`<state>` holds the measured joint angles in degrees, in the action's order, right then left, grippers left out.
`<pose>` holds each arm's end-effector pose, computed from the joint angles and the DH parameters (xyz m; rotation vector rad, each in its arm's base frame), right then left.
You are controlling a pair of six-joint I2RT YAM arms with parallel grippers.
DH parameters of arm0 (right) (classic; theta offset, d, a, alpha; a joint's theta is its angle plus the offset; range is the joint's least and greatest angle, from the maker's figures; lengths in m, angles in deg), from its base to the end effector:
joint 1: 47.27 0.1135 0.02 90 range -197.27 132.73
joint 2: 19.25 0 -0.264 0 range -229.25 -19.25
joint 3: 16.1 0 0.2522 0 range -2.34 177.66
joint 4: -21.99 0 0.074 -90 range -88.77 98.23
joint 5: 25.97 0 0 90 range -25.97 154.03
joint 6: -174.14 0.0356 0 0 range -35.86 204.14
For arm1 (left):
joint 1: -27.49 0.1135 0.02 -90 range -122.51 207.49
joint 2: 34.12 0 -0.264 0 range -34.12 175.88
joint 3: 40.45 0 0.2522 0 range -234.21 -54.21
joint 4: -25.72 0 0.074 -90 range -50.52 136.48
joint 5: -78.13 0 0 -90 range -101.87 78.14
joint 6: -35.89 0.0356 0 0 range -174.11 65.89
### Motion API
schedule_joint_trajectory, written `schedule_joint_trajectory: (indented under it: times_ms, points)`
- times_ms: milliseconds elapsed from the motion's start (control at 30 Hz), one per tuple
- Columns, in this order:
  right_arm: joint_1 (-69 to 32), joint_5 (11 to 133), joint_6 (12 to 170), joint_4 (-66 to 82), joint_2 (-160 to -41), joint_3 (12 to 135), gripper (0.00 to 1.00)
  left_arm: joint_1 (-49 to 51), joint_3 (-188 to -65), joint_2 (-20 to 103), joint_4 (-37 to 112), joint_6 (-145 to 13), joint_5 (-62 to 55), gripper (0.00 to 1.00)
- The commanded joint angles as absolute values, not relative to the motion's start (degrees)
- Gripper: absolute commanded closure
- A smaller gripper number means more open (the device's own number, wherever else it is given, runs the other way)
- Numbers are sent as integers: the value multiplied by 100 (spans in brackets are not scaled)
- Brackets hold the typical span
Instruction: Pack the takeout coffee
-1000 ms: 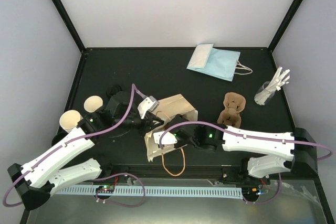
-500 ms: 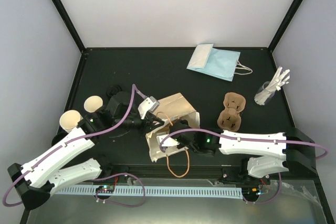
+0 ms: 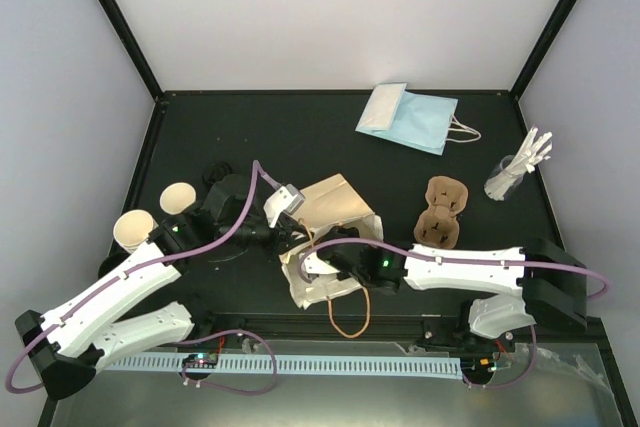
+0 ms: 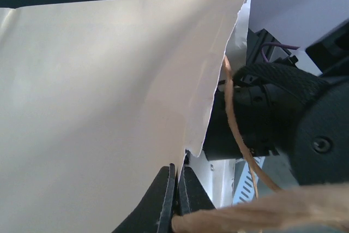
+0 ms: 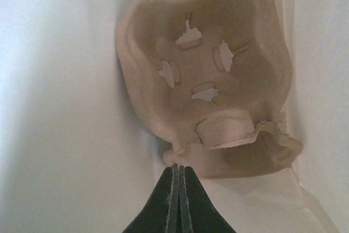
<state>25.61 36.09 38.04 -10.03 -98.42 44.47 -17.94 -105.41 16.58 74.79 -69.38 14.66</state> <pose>0.0973 0.2592 0.2108 -1.9130 1.3694 -0.3729 0.1179 -0.1423 0.3195 0.8741 2.1522 -1.0779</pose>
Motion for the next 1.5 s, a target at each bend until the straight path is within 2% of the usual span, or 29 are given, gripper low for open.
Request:
schedule_joint_trajectory:
  times_ms: [0,233,633,900,1067,1233,1333,1433,1467]
  points:
    - [2416,3617,4032,-1122,-9862,4619,99,-1830,-10721,1610,7281,-6995,1858,98]
    - [2416,3511,3854,-1017,-9964,4701,99,-1830,-10727,1630,7279,-7011,1939,98]
    - [2431,3325,2687,-654,-9924,4509,99,-1965,-11139,1974,7711,-6738,1849,98]
    - [2459,3257,3278,-658,-10067,4164,99,-1999,-11300,1893,7960,-6618,1745,98]
    - [2598,3257,3501,-775,-10004,4092,99,-1997,-11221,1930,7990,-6540,1711,92]
    - [2706,3237,3666,-829,-10117,4099,99,-1997,-11226,1914,7814,-6642,1759,66]
    - [2704,3230,3720,-863,-10120,4116,99,-1999,-11273,1799,7698,-6701,1753,42]
    - [2712,3223,3736,-873,-10098,4100,99,-2000,-11329,1606,7597,-6787,1622,8]
    - [2715,3222,3746,-885,-10080,4106,99,-2002,-11336,1473,7531,-6828,1543,2]
